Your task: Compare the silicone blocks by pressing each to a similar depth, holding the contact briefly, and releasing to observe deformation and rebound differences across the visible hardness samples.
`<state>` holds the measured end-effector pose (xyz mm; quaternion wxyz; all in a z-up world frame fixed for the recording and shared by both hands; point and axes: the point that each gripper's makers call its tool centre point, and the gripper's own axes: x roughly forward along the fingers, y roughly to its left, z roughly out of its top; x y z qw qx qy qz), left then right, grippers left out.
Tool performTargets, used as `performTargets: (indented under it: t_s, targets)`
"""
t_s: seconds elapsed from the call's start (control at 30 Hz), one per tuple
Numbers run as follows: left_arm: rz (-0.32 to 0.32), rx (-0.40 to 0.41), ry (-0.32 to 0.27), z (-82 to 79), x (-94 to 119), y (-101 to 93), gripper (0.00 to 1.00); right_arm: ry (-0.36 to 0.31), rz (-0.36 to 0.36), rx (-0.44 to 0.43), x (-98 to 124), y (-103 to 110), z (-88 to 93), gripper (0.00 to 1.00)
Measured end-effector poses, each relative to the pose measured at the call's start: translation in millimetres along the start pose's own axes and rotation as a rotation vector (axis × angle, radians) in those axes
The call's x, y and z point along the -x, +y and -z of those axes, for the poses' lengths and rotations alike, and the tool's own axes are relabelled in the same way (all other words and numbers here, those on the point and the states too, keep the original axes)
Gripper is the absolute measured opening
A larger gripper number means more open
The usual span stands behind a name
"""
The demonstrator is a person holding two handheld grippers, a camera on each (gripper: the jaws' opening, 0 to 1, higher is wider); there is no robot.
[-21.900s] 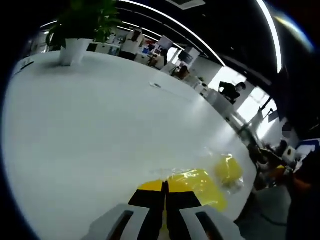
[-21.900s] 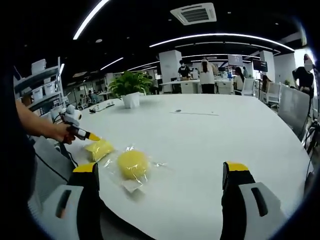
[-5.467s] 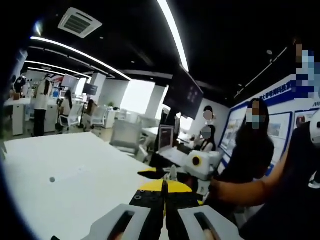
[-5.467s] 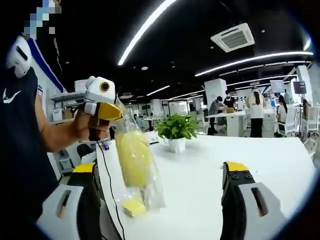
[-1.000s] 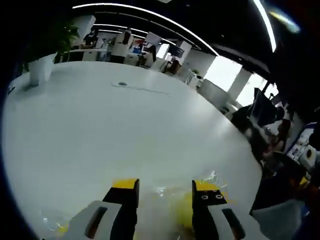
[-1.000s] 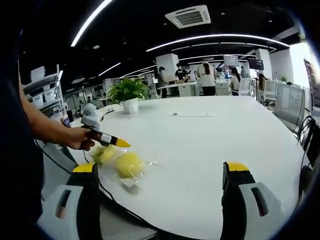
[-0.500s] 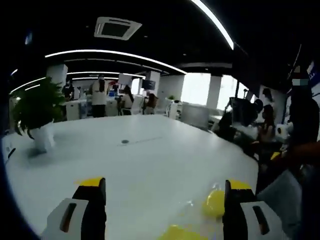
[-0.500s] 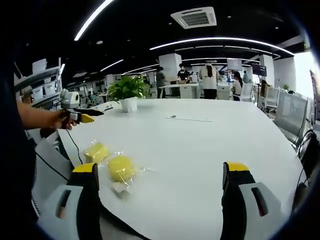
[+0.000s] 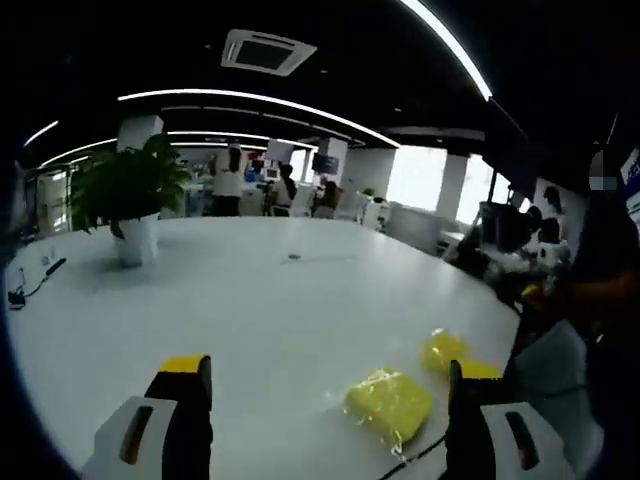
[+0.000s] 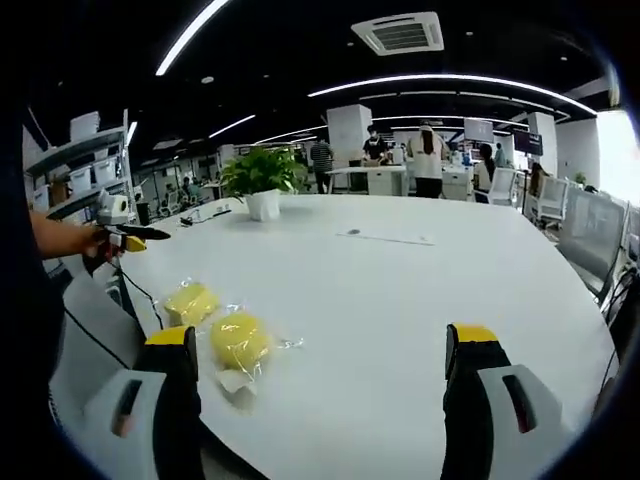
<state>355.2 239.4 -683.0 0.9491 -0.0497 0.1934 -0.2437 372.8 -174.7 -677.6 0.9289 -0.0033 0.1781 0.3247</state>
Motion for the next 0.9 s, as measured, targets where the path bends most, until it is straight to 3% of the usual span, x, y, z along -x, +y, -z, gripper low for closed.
performTargets:
  t_s: [0.17,0.5,0.57,0.9]
  targets:
    - [0.005,-0.007,0.019,8.0,3.3,-6.1,1.00,-0.001,0.012,-0.006,7.6,-1.5,7.1,0.97]
    - [0.016,0.011,0.009,7.9,6.3,-9.8,1.00,0.028,0.024,0.003,10.5,-4.3,24.8,0.97]
    - [0.037,-0.022,0.009,10.5,6.0,-15.9,1.00,0.032,0.022,-0.004,9.2,-3.8,27.5,0.97]
    - [0.022,-0.003,0.000,10.3,7.2,-9.5,1.00,0.054,0.021,0.010,6.5,0.0,40.1,0.97]
